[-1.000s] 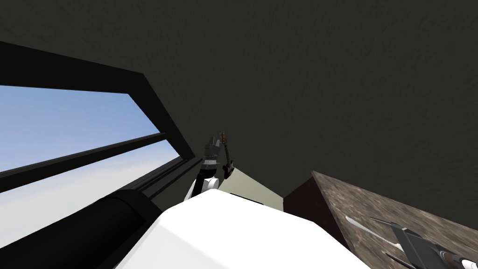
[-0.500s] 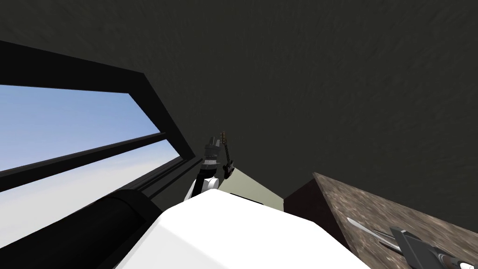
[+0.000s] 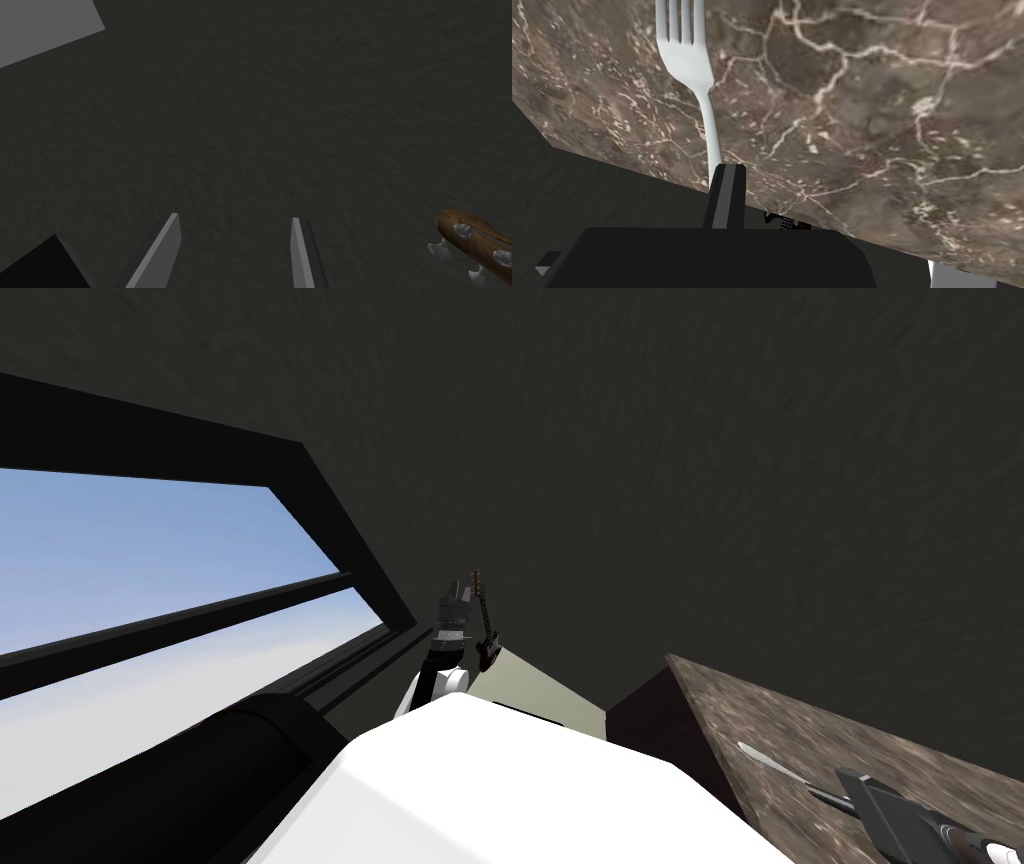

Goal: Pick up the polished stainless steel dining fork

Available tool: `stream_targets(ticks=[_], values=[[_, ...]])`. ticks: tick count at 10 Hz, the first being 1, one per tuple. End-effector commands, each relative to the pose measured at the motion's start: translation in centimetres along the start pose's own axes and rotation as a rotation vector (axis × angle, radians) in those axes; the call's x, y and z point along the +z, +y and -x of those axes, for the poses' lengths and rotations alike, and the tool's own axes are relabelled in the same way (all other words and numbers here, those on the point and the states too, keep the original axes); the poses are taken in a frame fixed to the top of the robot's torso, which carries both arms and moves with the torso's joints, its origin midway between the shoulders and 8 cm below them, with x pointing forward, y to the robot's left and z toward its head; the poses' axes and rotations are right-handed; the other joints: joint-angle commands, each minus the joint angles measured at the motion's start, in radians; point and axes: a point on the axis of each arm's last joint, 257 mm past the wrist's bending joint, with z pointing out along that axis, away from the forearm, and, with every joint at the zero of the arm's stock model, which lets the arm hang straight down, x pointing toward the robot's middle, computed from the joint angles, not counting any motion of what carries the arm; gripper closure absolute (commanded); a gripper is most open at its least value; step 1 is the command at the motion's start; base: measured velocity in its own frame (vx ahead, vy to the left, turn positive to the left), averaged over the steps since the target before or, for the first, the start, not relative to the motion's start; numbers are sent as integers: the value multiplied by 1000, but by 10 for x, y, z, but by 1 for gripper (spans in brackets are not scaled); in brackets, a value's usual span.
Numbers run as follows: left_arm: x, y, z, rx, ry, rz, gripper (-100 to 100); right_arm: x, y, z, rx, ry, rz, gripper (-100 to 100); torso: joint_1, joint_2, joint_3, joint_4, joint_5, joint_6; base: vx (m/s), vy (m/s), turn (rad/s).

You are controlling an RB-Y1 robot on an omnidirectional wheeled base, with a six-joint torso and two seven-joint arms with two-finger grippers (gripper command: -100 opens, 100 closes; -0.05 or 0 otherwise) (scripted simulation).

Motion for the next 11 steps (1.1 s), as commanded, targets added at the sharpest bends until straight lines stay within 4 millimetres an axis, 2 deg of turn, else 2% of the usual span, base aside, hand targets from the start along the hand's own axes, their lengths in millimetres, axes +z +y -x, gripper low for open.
stream_targets(ticks=[1, 2, 4, 6, 7, 8, 10, 11], values=[[0, 0, 0, 0, 0, 0, 0, 0, 0, 0, 0, 0, 0, 0, 0, 0, 0, 0, 0, 0, 0, 0, 0], [0, 0, 0, 0, 0, 0, 0, -9, -19, -3, -24, 18, -19, -100, 0, -1, 0, 0, 0, 0, 13, -5, -60], [0, 0, 0, 0, 0, 0, 0, -16, -22, -11, -41, 43, -9, -100, -1, -3, -1, -1, 0, 0, 40, -3, -72], [0, 0, 0, 0, 0, 0, 0, -23, -17, -20, -65, 73, 26, -100, -1, -5, -3, -1, 0, 0, 82, -7, -33], [0, 0, 0, 0, 0, 0, 0, -25, -8, -23, -77, 85, 59, -100, -1, -7, -4, -2, 0, 0, 105, 5, 30], [0, 0, 0, 0, 0, 0, 0, -27, 9, -28, -90, 99, 112, -100, 0, -8, -5, -2, 0, -1, 135, -6, 47], [0, 0, 0, 0, 0, 0, 0, -28, 14, -29, -93, 101, 126, -100, -1, -9, -5, -2, 0, -1, 80, 2, 24], [0, 0, 0, 0, 0, 0, 0, -29, 23, -31, -99, 106, 152, -100, 0, -6, -4, -2, 0, 0, 34, 19, 19]])
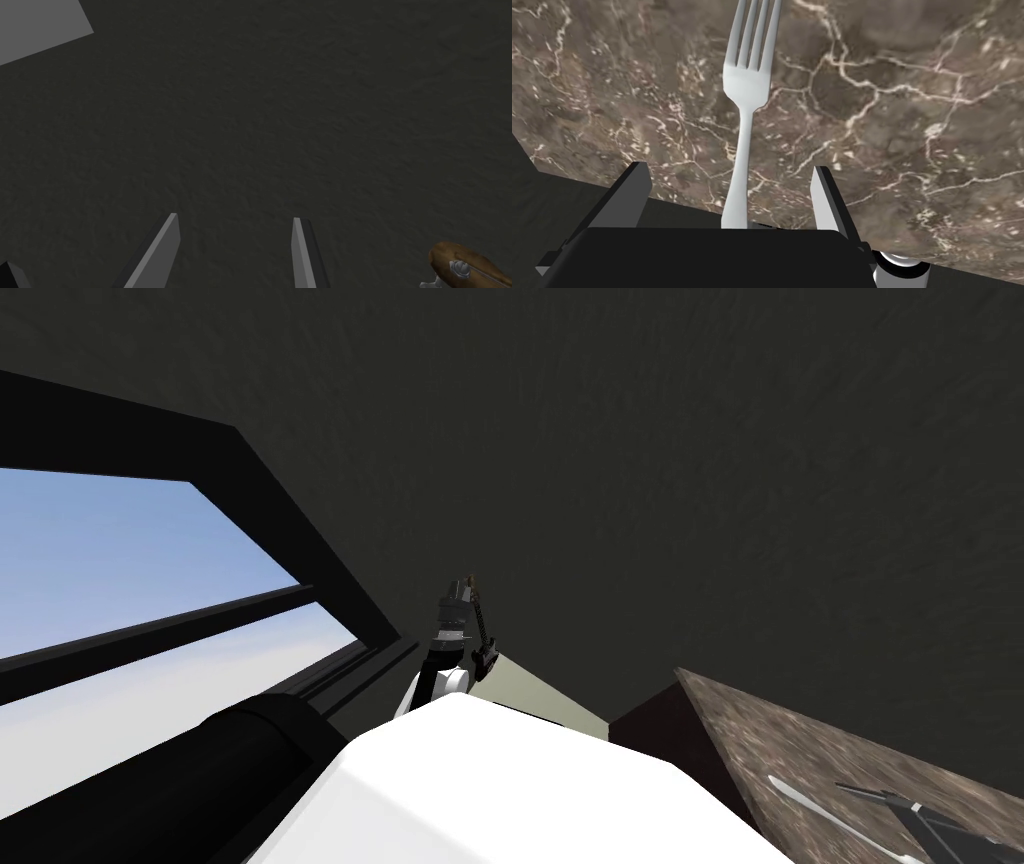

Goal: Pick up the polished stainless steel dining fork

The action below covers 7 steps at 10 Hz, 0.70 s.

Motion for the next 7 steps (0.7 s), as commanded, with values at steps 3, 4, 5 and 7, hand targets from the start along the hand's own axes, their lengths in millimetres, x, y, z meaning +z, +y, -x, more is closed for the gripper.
stream_targets(ticks=[3, 4, 5, 7], values=[[0, 0, 0, 0, 0, 0, 0, 1, 43, 0, -15, 0, 115, -100, -2, -1, -1, 0, 0, 0, 69, -15, 9], [0, 0, 0, 0, 0, 0, 0, 1, 33, -1, -16, 4, 88, -100, -3, -2, -1, 0, -1, 0, 38, -20, -5], [0, 0, 0, 0, 0, 0, 0, 1, 35, 0, -15, 2, 94, 0, -3, 0, 0, 0, -1, 0, 6, -3, 4], [0, 0, 0, 0, 0, 0, 0, 5, 38, 12, -88, -6, 98, -100, -2, -1, 0, 0, 0, 1, 123, -34, -331]])
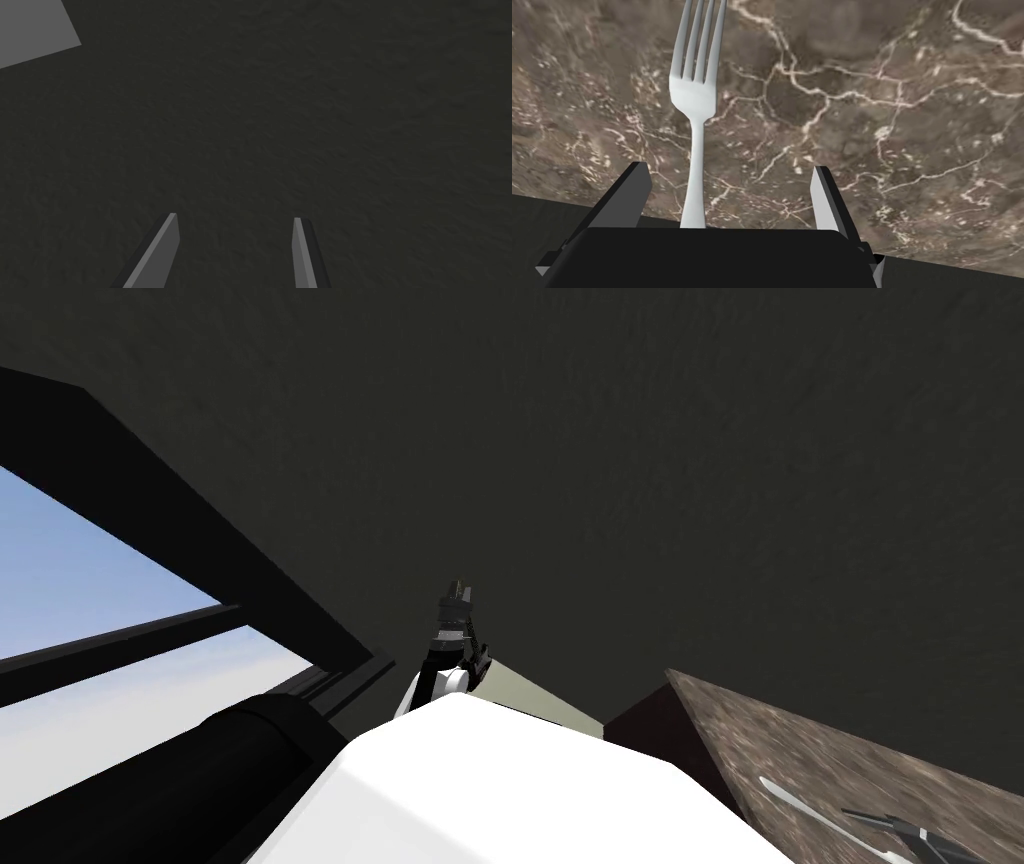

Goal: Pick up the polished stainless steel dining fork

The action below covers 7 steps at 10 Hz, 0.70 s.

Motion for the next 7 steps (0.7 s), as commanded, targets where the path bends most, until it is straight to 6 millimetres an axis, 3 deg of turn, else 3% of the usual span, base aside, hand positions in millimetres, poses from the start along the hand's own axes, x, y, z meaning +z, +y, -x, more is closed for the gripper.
stream_targets(ticks=[1, 7], values=[[0, 0, 0, 0, 0, 0, 0, 5, 1, 10, -60, -4, 0, -100, 0, 0, 0, 0, 0, 0, 191, -37, -369], [0, 0, 0, 0, 0, 0, 0, 18, 11, 52, -270, -31, 5, -100, -1, -7, -5, -2, 0, -2, 231, -21, -358]])
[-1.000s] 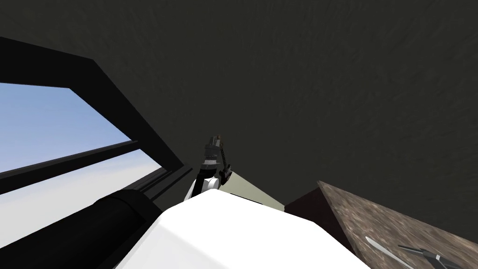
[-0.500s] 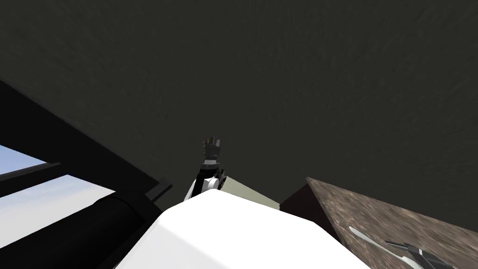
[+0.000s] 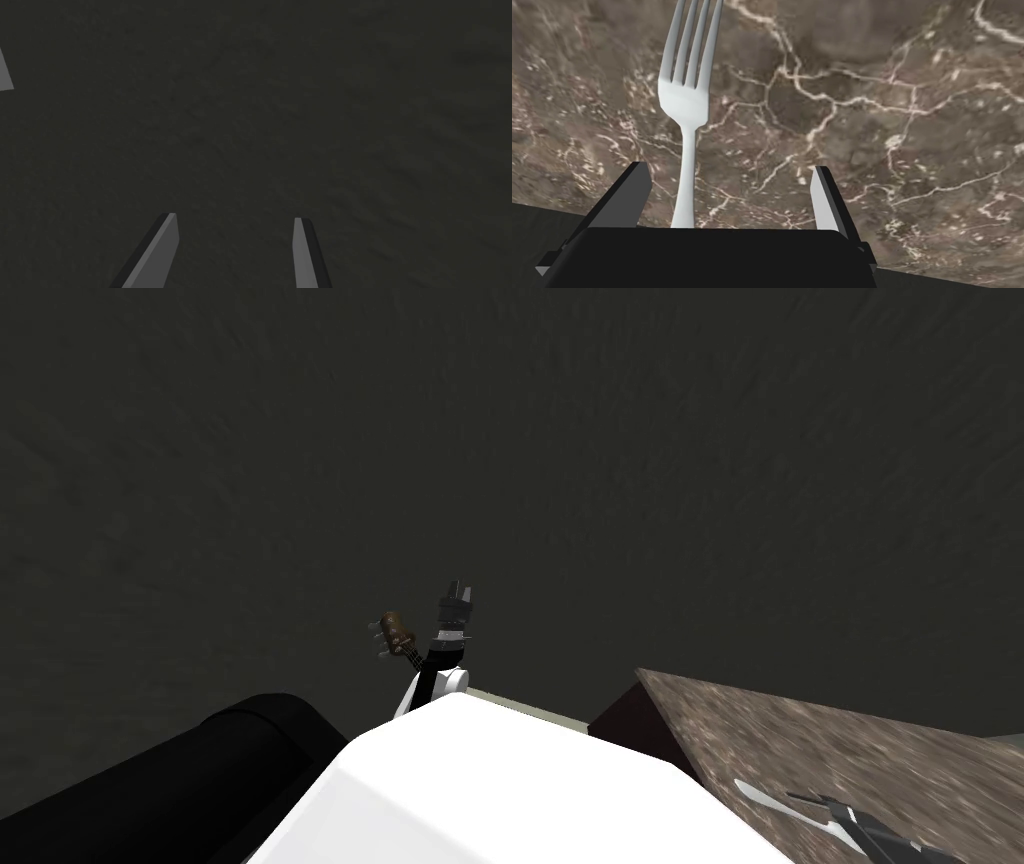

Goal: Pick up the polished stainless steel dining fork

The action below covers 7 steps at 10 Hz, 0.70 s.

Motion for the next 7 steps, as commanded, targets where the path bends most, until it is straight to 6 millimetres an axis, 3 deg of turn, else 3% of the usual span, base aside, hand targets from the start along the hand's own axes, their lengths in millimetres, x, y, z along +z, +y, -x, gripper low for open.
stream_targets(ticks=[1, 2, 3, 7], values=[[0, 0, 0, 0, 0, 0, 0, 4, -1, 14, -59, -12, -4, -100, 0, 0, 0, 0, 0, 0, 200, -1, -321], [0, 0, 0, 0, 0, 0, 0, 1, -2, 9, -35, -7, -1, -100, 0, 0, 0, 0, 0, -1, 88, 8, -41], [0, 0, 0, 0, 0, 0, 0, 1, -3, 10, -40, -7, -3, 100, 0, 5, 3, 1, 0, -2, 16, 2, 12], [0, 0, 0, 0, 0, 0, 0, 1, -4, 10, -39, -7, -5, 100, -4, 14, 8, 3, -3, -1, 3, -1, 3]])
